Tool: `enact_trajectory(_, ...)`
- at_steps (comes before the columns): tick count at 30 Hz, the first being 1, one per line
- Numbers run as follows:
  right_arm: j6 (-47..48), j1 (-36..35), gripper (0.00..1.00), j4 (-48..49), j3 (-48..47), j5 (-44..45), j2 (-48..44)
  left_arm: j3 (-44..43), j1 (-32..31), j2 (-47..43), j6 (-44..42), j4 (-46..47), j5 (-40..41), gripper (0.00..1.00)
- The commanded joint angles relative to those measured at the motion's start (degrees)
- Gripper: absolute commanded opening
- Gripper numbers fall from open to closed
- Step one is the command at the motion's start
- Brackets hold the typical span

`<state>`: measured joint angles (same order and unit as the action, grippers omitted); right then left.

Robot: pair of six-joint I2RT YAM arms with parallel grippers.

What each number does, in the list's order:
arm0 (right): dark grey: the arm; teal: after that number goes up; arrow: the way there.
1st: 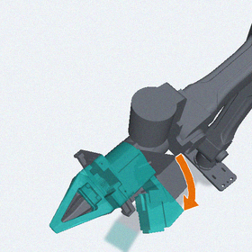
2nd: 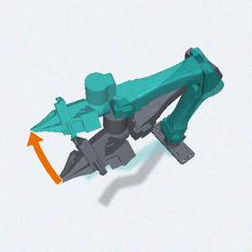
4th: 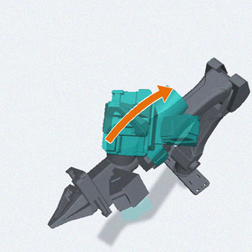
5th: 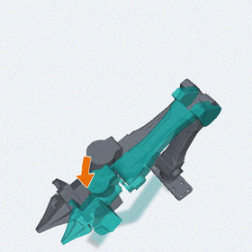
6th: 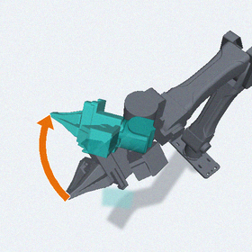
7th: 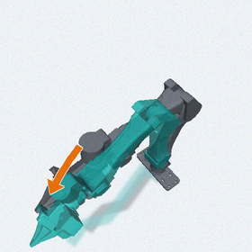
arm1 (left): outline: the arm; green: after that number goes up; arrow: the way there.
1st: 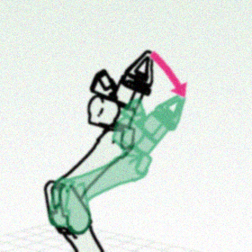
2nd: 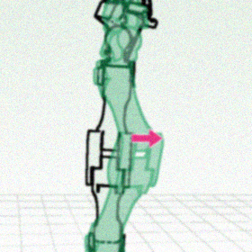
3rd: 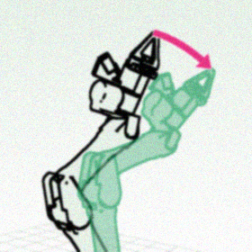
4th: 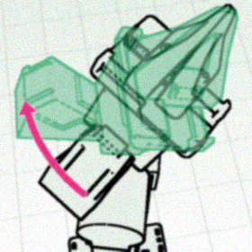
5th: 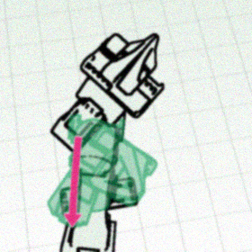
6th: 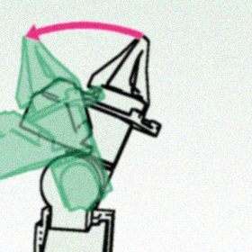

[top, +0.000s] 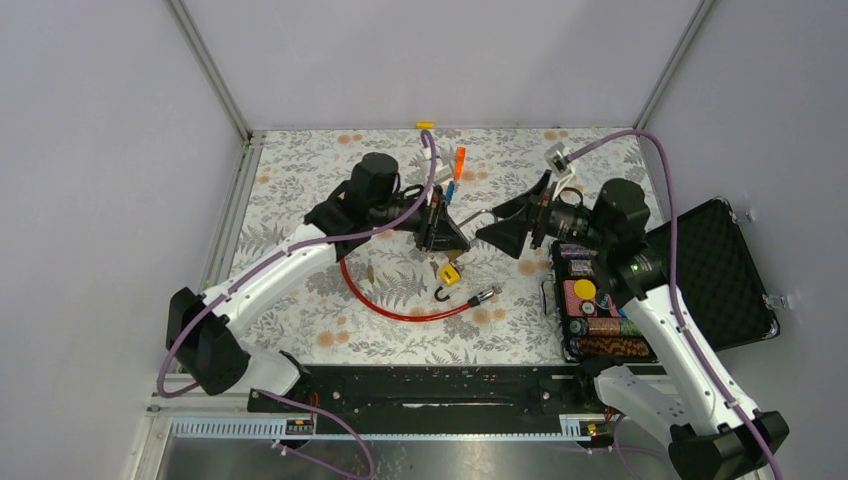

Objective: Lock with the key
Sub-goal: Lock the lock.

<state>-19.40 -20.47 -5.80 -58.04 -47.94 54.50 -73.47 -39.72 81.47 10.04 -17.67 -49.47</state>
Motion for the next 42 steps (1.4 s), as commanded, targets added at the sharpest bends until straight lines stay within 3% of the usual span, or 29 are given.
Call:
enact_trajectory(1, -13.17, 0.08, 0.99, 21.50, 6.63, 11.65, -5.32, 3.67, 1.21, -8.07, 18.29, 30.09, 12.04, 0.00)
enact_trajectory(6, -18.89, 0.08, 0.97, 35.43, 14.37, 16.81, -6.14, 10.04, 1.29, -11.75, 28.08, 48.84, 23.45, 0.00)
enact_trajectory(11, -25.59, -0.20, 0.87, 48.75, 16.07, 10.26, -1.07, 12.88, 1.15, -13.33, 34.89, 60.46, 30.70, 0.00)
enact_trajectory(15, -27.38, -2.33, 0.87, 56.59, 14.67, 6.55, 2.69, 14.11, 1.19, -12.43, 40.08, 69.41, 32.55, 0.00)
enact_trajectory(20, -22.83, -5.84, 0.87, 56.50, 9.94, 4.17, 5.38, 13.89, 1.14, -9.77, 42.70, 77.90, 30.06, 0.00)
enact_trajectory(27, -15.07, -9.32, 0.79, 49.68, 4.36, 8.32, 6.82, 12.33, 1.07, -6.59, 45.31, 85.64, 26.89, 0.00)
enact_trajectory(38, -8.94, -13.25, 0.48, 41.82, -1.28, 11.25, 10.11, 11.96, 0.66, -6.00, 45.81, 88.36, 25.55, 0.00)
enact_trajectory(40, -9.68, -13.37, 0.35, 42.78, -1.41, 12.32, 10.89, 12.15, 0.54, -6.06, 45.64, 88.58, 25.60, 0.00)
enact_trajectory(42, -11.34, -13.37, 0.12, 44.46, -2.03, 13.43, 11.87, 12.16, 0.58, -5.91, 45.41, 88.96, 25.74, 0.00)
